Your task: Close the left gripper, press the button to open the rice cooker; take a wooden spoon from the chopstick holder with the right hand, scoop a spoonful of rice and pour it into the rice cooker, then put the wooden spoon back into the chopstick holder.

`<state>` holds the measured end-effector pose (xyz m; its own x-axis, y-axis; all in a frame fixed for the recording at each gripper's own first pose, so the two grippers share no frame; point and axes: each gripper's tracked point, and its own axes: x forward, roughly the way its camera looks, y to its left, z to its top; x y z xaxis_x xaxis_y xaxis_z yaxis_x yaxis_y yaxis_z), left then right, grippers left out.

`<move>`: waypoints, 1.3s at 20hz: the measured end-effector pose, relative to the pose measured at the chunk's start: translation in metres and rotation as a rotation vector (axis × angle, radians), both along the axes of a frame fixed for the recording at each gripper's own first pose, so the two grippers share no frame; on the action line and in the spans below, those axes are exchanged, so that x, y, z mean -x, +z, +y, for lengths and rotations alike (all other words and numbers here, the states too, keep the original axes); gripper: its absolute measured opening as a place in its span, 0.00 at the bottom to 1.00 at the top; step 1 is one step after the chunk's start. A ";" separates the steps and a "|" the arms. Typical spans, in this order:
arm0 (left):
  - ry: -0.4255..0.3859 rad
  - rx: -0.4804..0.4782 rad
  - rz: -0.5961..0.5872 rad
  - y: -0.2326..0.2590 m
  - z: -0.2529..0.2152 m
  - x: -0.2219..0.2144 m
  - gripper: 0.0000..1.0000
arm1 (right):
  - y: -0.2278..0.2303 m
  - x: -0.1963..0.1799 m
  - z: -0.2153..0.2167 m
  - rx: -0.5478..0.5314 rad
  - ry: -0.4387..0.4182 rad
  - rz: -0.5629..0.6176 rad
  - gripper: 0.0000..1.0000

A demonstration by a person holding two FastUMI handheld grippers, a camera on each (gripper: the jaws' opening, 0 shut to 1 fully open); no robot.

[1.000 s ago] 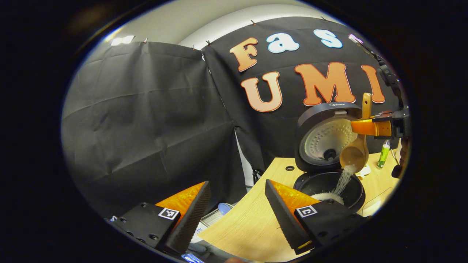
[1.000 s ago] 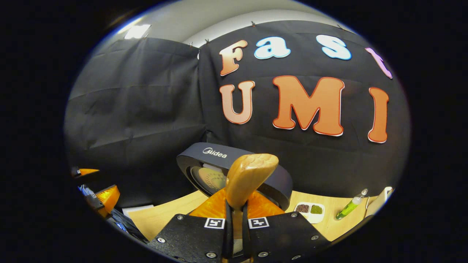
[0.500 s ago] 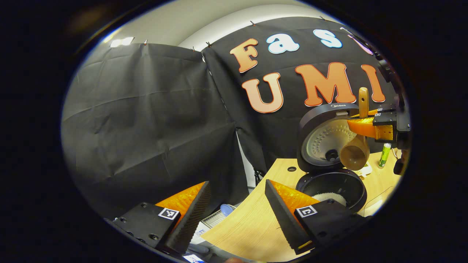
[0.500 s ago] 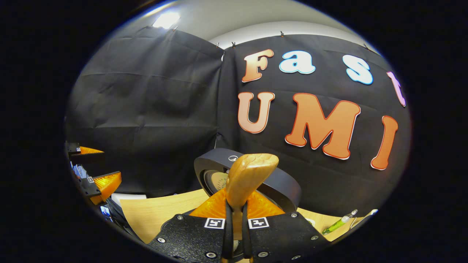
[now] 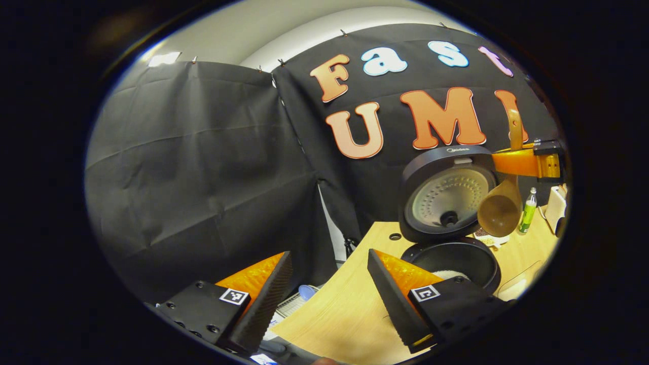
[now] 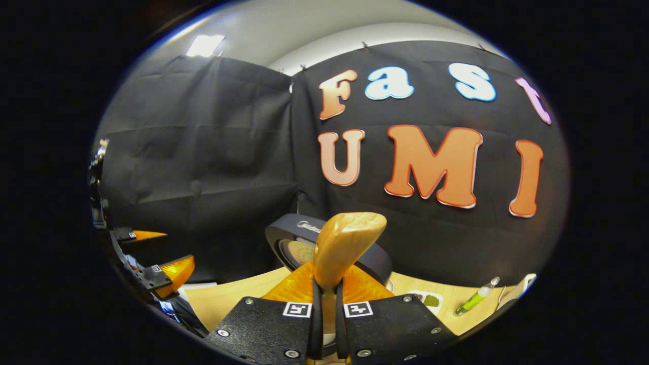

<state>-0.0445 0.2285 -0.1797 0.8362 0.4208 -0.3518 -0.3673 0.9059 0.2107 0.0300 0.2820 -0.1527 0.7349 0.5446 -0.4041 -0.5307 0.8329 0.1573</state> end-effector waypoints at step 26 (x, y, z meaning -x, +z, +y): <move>-0.197 0.173 0.039 0.018 -0.160 -0.070 1.00 | -0.139 0.119 -0.381 0.061 -0.800 0.394 0.09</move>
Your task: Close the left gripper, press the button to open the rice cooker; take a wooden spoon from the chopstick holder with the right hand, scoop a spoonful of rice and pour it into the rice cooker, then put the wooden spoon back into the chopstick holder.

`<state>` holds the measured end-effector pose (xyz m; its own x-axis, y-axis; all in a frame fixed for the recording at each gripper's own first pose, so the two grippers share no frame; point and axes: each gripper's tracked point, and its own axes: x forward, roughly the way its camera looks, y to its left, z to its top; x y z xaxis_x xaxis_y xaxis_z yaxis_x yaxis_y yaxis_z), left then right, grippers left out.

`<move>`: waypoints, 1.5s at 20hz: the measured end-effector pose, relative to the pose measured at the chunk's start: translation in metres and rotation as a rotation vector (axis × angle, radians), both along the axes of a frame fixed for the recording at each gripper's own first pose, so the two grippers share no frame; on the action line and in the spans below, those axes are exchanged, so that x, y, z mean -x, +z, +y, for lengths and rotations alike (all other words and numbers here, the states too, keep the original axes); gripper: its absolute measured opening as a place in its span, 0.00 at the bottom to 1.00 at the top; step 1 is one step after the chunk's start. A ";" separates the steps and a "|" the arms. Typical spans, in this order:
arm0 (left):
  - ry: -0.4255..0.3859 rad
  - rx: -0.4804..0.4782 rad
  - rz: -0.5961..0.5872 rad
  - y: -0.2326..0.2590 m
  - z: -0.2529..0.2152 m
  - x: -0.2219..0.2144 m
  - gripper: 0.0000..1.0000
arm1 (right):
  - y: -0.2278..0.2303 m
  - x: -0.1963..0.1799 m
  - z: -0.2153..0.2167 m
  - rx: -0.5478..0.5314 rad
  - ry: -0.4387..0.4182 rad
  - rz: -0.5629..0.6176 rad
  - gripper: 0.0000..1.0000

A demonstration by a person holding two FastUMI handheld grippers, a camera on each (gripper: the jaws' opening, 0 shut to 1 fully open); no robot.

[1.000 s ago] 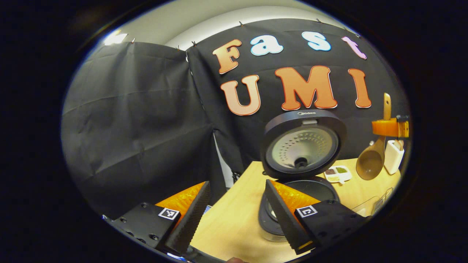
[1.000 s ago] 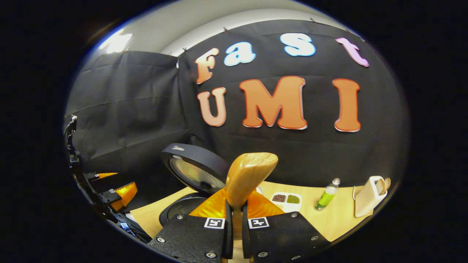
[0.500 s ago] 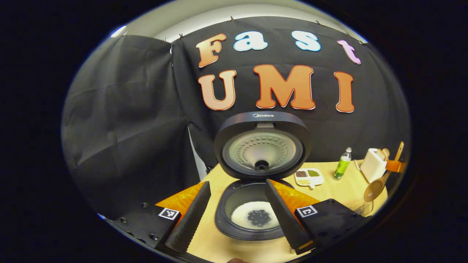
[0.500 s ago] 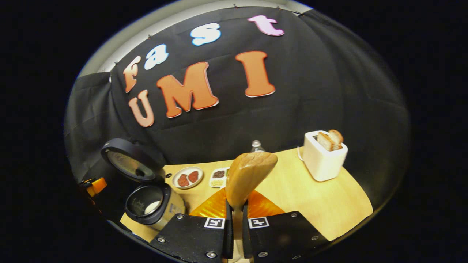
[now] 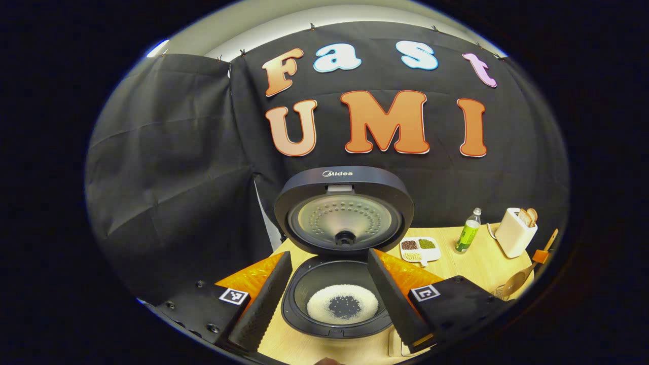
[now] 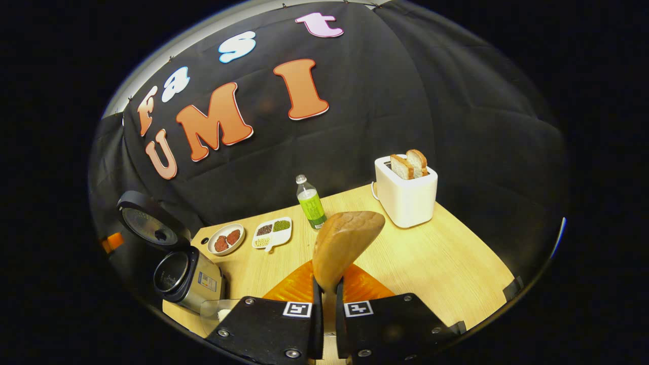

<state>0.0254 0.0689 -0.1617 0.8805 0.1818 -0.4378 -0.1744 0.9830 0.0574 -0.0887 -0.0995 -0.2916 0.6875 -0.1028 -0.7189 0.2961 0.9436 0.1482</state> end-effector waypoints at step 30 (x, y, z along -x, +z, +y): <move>-0.141 0.122 0.310 -0.006 0.000 -0.155 0.93 | 0.047 0.027 -0.055 0.123 -0.088 0.059 0.95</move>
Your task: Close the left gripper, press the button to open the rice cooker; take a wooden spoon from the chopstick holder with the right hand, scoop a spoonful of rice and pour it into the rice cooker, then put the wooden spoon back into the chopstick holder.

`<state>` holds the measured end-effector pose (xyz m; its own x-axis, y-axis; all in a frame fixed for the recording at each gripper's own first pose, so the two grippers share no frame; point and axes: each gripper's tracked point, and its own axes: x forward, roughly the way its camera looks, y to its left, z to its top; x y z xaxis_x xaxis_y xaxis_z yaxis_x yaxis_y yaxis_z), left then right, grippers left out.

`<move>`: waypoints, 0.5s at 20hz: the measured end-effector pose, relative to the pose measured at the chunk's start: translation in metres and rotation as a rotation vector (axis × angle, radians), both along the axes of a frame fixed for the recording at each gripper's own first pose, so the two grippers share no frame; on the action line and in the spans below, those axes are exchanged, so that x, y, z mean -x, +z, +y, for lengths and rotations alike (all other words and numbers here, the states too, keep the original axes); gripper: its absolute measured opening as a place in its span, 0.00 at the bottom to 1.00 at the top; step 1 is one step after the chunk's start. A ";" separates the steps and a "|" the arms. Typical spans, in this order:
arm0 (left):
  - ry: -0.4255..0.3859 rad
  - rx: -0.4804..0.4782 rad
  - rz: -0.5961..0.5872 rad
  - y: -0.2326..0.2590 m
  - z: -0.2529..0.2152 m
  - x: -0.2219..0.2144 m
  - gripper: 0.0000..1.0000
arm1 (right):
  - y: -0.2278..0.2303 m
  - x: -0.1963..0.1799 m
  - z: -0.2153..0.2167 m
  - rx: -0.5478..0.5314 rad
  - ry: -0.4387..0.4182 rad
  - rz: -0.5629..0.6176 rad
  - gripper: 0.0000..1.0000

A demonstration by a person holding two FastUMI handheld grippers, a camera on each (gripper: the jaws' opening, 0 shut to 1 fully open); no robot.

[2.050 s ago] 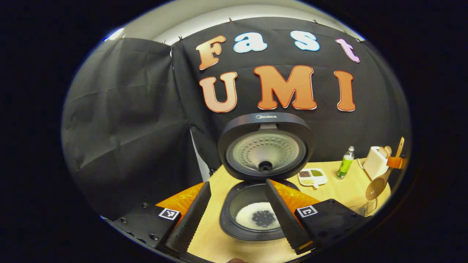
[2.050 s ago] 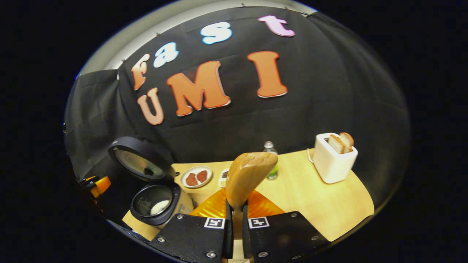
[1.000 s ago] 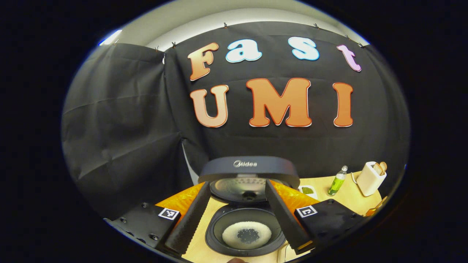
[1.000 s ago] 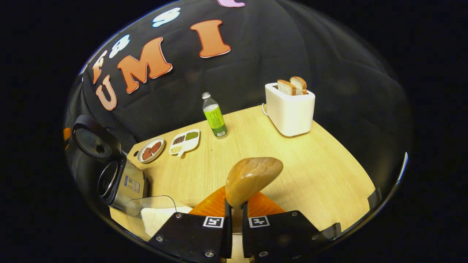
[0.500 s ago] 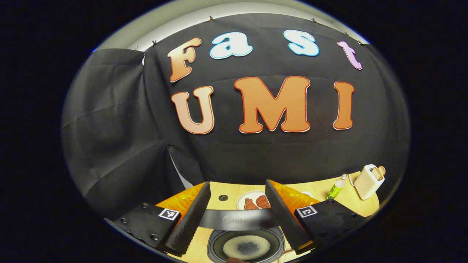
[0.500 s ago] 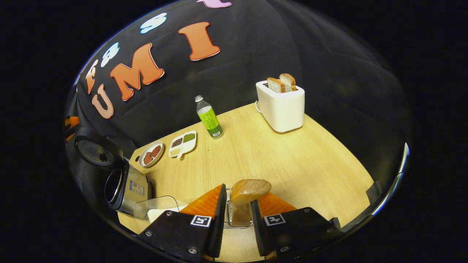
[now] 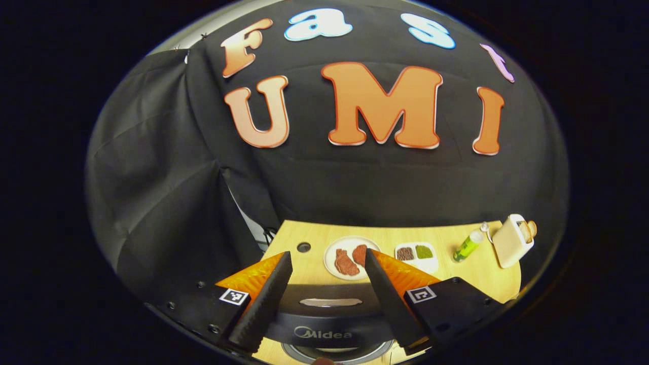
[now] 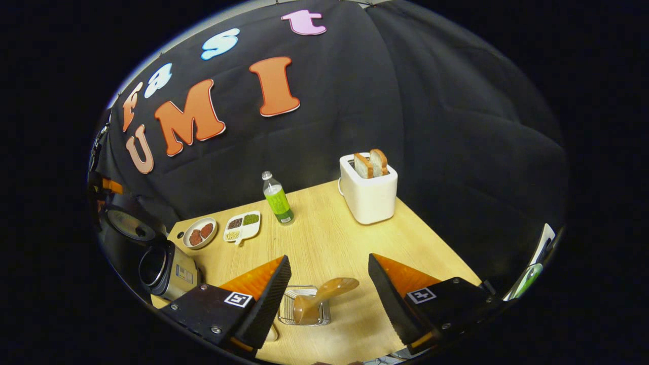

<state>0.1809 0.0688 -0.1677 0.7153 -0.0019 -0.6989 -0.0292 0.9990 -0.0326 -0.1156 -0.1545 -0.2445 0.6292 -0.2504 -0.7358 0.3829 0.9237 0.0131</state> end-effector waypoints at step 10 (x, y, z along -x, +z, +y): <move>-0.052 0.066 0.335 -0.066 -0.016 0.100 0.96 | 0.030 -0.030 0.018 0.089 0.119 -0.077 0.95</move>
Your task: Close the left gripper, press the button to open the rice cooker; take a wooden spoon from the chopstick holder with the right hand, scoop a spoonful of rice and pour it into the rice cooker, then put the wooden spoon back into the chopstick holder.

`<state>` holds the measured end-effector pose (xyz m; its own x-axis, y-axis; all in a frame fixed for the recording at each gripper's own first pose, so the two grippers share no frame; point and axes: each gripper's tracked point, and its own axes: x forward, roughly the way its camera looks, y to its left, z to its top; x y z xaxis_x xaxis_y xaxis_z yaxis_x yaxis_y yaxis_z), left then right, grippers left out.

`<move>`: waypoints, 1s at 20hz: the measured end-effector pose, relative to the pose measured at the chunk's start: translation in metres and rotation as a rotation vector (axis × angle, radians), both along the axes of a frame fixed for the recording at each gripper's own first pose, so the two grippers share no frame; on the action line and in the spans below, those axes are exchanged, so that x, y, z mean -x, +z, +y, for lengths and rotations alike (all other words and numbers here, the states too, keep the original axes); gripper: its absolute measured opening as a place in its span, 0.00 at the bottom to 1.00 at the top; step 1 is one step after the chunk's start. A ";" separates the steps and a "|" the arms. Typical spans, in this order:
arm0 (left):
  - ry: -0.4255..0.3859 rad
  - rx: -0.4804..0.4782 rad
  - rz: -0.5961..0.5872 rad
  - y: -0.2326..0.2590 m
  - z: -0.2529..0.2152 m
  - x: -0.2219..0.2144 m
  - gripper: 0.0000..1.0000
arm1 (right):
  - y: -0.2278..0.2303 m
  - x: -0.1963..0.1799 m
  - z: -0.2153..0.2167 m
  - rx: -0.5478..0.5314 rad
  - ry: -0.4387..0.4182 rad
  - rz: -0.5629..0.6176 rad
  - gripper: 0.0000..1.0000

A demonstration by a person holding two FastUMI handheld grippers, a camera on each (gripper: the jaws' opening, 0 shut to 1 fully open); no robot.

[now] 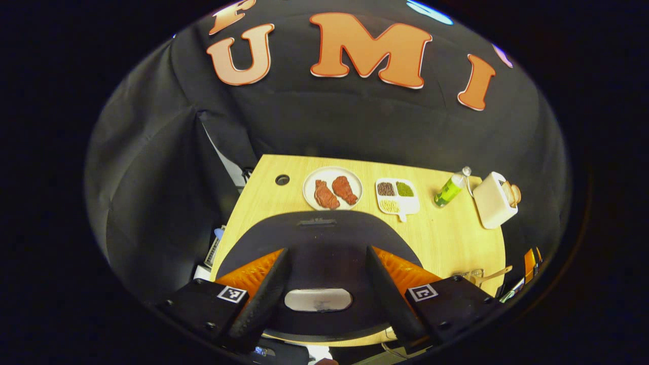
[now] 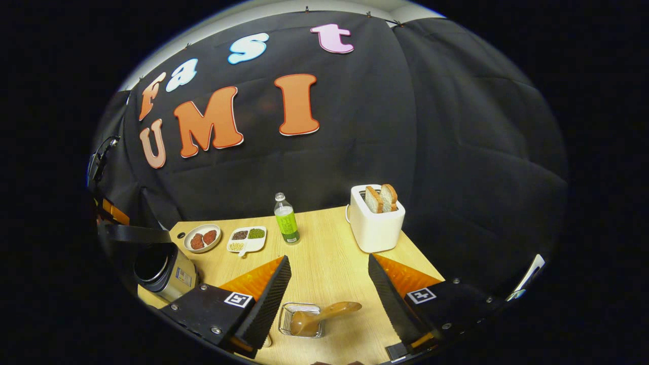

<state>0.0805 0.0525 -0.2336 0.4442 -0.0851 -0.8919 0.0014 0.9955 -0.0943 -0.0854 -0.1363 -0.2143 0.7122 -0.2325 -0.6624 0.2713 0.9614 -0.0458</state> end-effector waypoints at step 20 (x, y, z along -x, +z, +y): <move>0.036 -0.033 0.068 -0.072 -0.013 0.050 0.99 | 0.019 -0.042 0.058 0.017 0.172 -0.068 0.95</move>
